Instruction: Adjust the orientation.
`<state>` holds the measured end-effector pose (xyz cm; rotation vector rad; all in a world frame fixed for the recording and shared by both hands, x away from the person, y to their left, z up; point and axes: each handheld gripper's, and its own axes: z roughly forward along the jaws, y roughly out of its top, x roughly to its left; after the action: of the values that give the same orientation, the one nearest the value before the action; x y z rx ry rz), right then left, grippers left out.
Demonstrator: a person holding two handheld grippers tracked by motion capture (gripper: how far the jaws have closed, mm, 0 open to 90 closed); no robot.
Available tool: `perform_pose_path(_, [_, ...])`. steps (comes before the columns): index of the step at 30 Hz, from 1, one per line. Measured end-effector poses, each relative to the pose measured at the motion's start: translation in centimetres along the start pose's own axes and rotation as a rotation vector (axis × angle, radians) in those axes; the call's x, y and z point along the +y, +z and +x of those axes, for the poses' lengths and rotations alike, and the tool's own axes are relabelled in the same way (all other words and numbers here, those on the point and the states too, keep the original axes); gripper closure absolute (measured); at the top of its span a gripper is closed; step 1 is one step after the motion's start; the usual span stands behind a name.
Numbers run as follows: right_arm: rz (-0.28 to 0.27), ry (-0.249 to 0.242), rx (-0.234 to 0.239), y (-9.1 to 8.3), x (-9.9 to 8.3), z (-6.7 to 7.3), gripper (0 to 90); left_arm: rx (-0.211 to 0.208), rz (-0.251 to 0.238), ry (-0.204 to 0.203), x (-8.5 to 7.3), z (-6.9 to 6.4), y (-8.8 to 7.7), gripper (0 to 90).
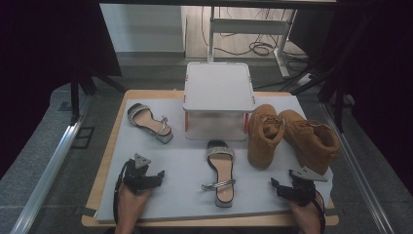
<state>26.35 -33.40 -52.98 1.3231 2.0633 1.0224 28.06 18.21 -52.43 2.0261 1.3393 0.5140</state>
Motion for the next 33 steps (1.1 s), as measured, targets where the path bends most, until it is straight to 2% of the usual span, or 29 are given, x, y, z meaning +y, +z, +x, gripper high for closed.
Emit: perform_pose_path(33, [-0.003,-0.001,0.001,-0.04,-0.06,0.02,20.2,-0.002,0.002,-0.004,0.04,0.02,-0.01,19.0])
